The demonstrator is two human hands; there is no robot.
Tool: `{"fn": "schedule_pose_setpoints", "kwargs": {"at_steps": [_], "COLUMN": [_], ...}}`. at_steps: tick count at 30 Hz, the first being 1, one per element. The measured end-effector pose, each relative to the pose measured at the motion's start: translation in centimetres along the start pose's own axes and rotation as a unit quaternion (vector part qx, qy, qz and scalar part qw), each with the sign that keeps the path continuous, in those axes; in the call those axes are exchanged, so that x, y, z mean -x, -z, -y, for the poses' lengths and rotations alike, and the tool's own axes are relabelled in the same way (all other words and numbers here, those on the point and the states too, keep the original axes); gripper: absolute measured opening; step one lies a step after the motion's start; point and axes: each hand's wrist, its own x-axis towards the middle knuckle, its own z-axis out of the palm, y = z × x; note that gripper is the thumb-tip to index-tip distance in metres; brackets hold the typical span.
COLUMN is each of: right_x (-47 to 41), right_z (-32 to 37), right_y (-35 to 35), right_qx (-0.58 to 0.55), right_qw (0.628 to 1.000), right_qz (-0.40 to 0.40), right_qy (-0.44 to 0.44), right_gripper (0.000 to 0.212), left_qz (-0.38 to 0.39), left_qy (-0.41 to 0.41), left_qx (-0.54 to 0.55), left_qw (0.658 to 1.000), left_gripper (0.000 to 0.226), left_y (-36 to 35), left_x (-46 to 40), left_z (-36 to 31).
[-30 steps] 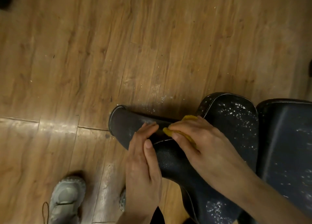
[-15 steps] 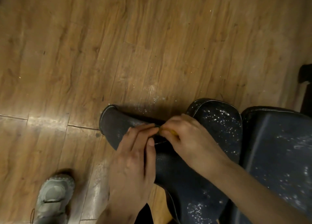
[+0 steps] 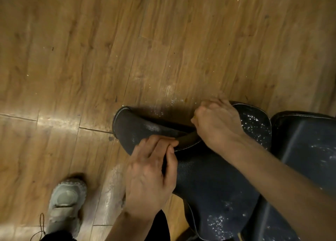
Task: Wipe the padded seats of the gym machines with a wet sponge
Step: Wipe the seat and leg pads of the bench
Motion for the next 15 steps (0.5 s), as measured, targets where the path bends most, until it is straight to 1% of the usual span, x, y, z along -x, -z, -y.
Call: {"fn": "schedule_pose_setpoints", "kwargs": {"at_steps": [4,5,7,8,10,11,13,15], "right_x": [6.3,6.2,3.5,1.9,0.2,0.4,3.2,5.9], "right_z": [1.0,0.4,-1.0,-1.7,-1.8,-1.7,-0.8,-0.2], "right_y": [-1.3,-1.3,-0.5,-0.5,-0.1,-0.6,-2.0,-2.7], "right_qx": [-0.126,-0.131,-0.070,-0.044,-0.008,0.001,-0.057,-0.123], "right_qw": [0.988,0.987,0.995,0.998,0.998,0.997,0.992,0.985], "right_qz": [-0.080,-0.081,-0.049,-0.041,-0.054,-0.077,-0.111,-0.122], "right_qy": [0.045,0.050,0.049,0.035,-0.009,-0.020,0.001,0.018], "right_gripper": [0.027,0.026,0.023,0.019,0.013,0.013,0.017,0.019], "left_qz": [-0.003,-0.003,-0.005,-0.006,-0.007,-0.006,-0.003,-0.002], "left_qy": [-0.005,-0.005,-0.002,-0.001,-0.002,-0.003,-0.005,-0.004], "left_qx": [0.010,0.010,0.007,0.006,0.006,0.008,0.010,0.007], "left_qw": [1.000,1.000,1.000,1.000,1.000,1.000,1.000,1.000], "left_gripper": [0.033,0.033,0.033,0.033,0.032,0.032,0.032,0.032], "left_y": [0.0,-0.1,-0.1,-0.2,-0.1,-0.1,-0.1,0.0], "left_x": [0.0,0.0,0.0,0.0,0.0,-0.1,-0.1,-0.1], "left_z": [0.0,0.0,0.1,0.1,0.0,0.0,0.0,-0.1]}}
